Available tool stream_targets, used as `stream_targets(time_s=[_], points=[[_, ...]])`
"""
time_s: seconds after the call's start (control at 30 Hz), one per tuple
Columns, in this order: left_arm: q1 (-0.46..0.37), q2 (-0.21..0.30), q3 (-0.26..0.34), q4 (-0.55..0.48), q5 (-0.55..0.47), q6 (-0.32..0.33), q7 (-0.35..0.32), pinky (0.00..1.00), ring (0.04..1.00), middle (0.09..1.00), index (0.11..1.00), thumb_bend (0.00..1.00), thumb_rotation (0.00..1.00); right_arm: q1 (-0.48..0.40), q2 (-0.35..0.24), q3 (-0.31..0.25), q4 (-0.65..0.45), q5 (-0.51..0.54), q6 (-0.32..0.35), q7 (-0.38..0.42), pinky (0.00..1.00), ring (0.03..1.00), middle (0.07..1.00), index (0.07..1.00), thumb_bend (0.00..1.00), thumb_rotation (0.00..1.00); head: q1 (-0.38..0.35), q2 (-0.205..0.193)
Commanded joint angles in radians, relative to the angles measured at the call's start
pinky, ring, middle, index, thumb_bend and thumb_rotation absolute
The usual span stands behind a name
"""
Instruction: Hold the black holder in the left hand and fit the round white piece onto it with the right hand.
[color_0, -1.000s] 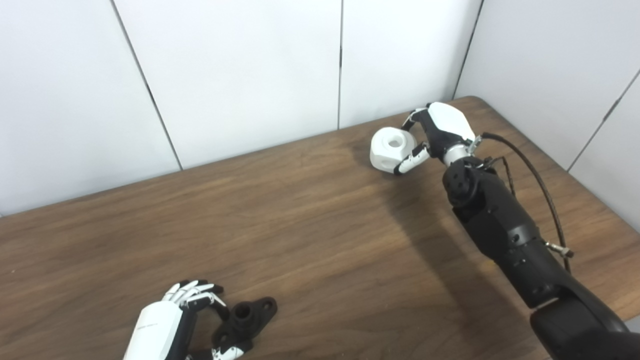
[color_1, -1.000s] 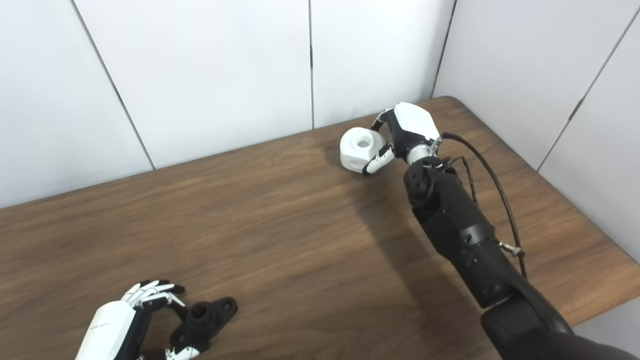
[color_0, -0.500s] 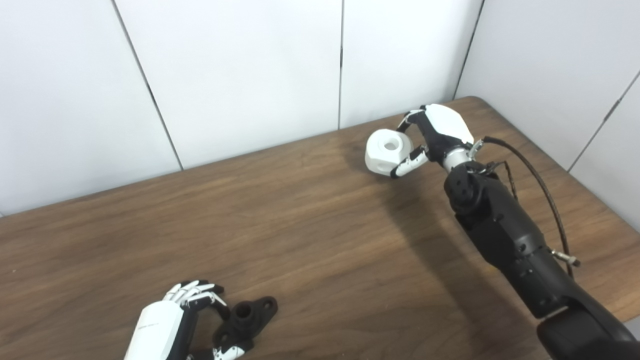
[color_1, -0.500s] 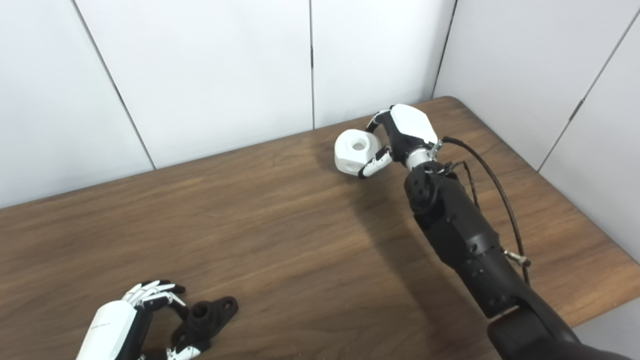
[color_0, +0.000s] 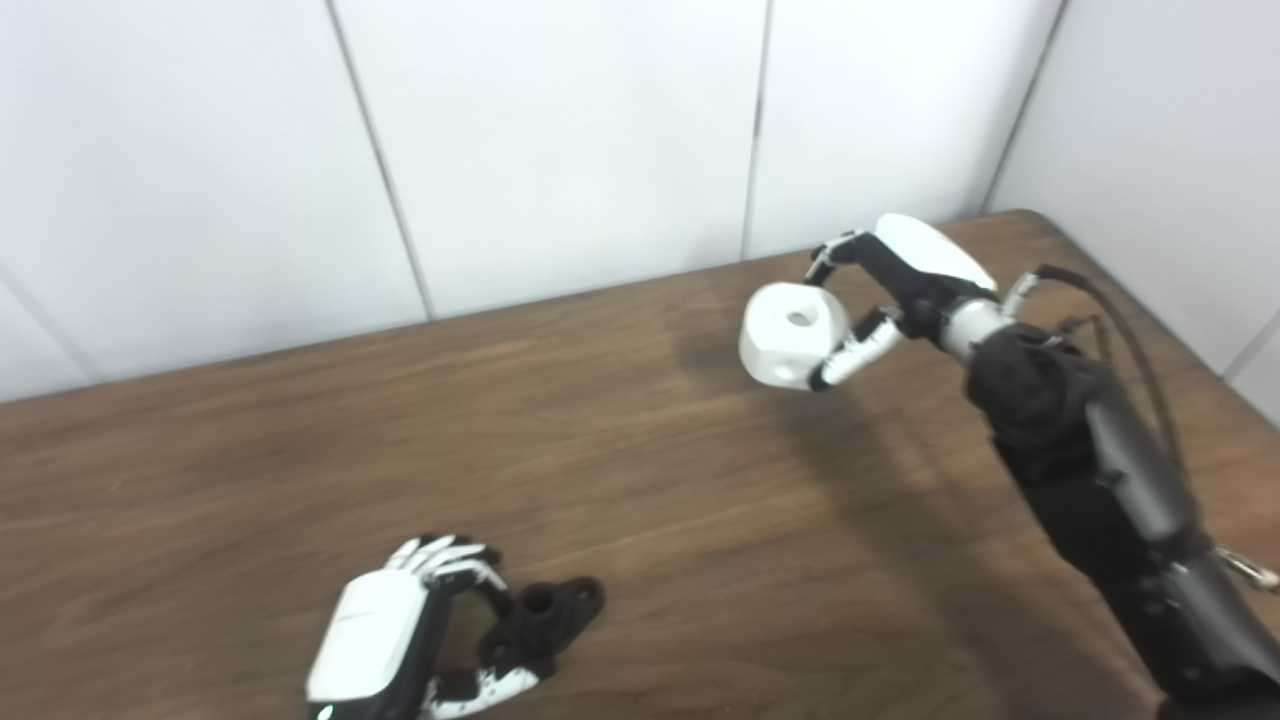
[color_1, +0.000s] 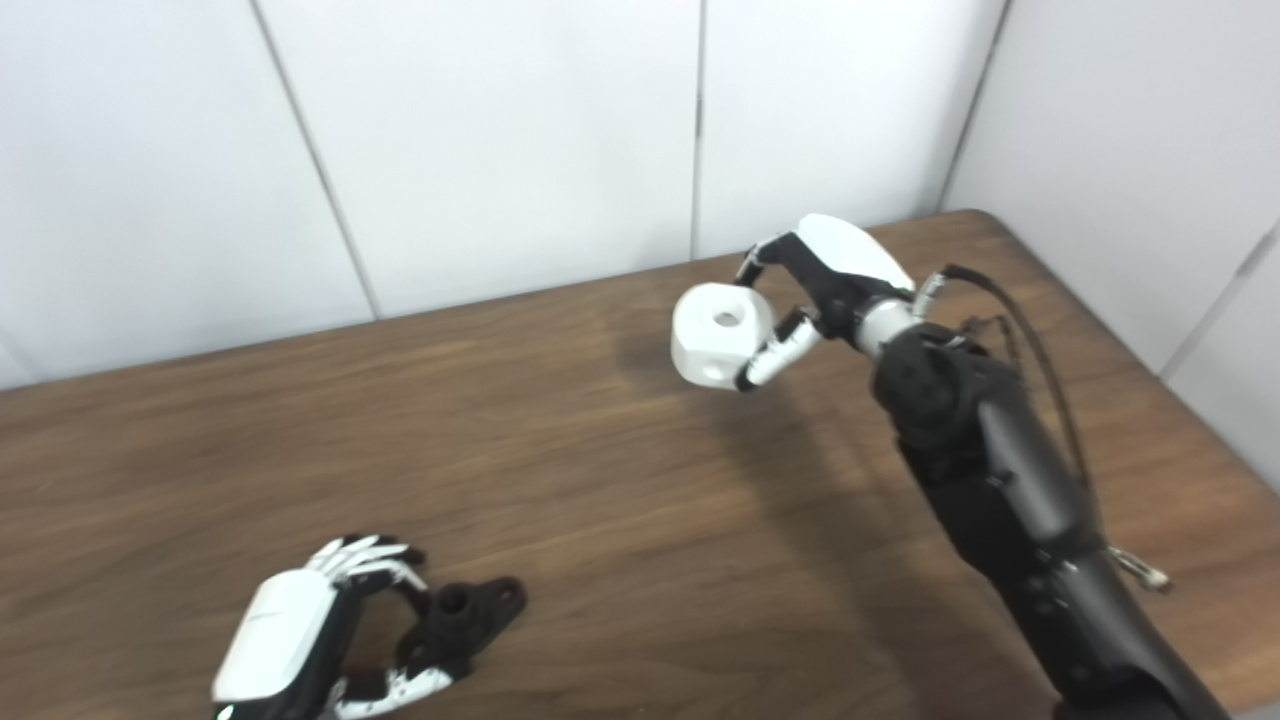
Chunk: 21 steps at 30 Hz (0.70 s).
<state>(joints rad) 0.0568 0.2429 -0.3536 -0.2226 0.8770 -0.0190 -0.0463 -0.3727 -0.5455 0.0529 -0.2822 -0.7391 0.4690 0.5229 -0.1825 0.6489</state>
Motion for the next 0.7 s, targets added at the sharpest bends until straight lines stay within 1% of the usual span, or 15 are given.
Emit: stream_targets(time_s=[0.0, 0.2, 0.27, 0.33, 0.4, 0.47, 0.53, 0.63, 0.67], points=[[0.004, -0.006, -0.022, 0.016, 0.033, 0.003, -0.012, 0.92, 0.851, 0.759, 0.485, 0.52, 0.05, -0.034, -0.021, 0.003, -0.068, -0.026, 0.001, 0.034, 0.90, 0.924, 0.813, 0.484, 0.52, 0.14, 0.021, 0.005], [0.002, -0.022, -0.038, 0.022, 0.053, 0.017, -0.010, 0.95, 0.864, 0.769, 0.485, 0.52, 0.05, -0.032, 0.002, 0.031, -0.150, -0.019, 0.000, 0.123, 0.87, 0.923, 0.810, 0.483, 0.52, 0.14, 0.074, 0.021], [0.001, -0.027, -0.042, 0.020, 0.063, 0.027, -0.014, 0.95, 0.867, 0.773, 0.485, 0.52, 0.05, -0.027, 0.024, 0.028, -0.183, -0.029, 0.000, 0.155, 0.90, 0.926, 0.813, 0.483, 0.52, 0.14, 0.088, 0.028], [0.000, -0.032, -0.048, 0.017, 0.072, 0.036, -0.019, 0.96, 0.873, 0.778, 0.485, 0.52, 0.05, -0.020, 0.055, 0.019, -0.219, -0.033, 0.001, 0.186, 0.96, 0.934, 0.828, 0.483, 0.53, 0.14, 0.109, 0.037], [-0.001, -0.036, -0.053, 0.015, 0.075, 0.042, -0.021, 0.97, 0.876, 0.780, 0.485, 0.52, 0.05, -0.016, 0.082, 0.013, -0.246, -0.044, 0.001, 0.213, 0.99, 0.938, 0.831, 0.483, 0.52, 0.14, 0.129, 0.045], [-0.003, -0.040, -0.059, 0.015, 0.078, 0.049, -0.019, 0.97, 0.878, 0.782, 0.485, 0.52, 0.05, -0.010, 0.108, 0.012, -0.272, -0.058, 0.001, 0.244, 1.00, 0.949, 0.841, 0.483, 0.52, 0.14, 0.144, 0.050], [-0.004, -0.044, -0.062, 0.014, 0.082, 0.056, -0.022, 0.97, 0.881, 0.783, 0.485, 0.52, 0.05, -0.008, 0.121, 0.016, -0.289, -0.072, 0.001, 0.266, 1.00, 0.952, 0.847, 0.484, 0.53, 0.14, 0.151, 0.053], [-0.006, -0.046, -0.067, 0.013, 0.093, 0.060, -0.022, 0.97, 0.880, 0.783, 0.485, 0.52, 0.05, -0.003, 0.143, 0.037, -0.321, -0.088, 0.000, 0.293, 1.00, 0.947, 0.848, 0.484, 0.53, 0.14, 0.161, 0.063], [-0.007, -0.047, -0.068, 0.012, 0.095, 0.061, -0.021, 0.97, 0.879, 0.783, 0.485, 0.52, 0.05, 0.000, 0.145, 0.048, -0.329, -0.082, -0.003, 0.290, 1.00, 0.945, 0.847, 0.484, 0.52, 0.14, 0.164, 0.070]])
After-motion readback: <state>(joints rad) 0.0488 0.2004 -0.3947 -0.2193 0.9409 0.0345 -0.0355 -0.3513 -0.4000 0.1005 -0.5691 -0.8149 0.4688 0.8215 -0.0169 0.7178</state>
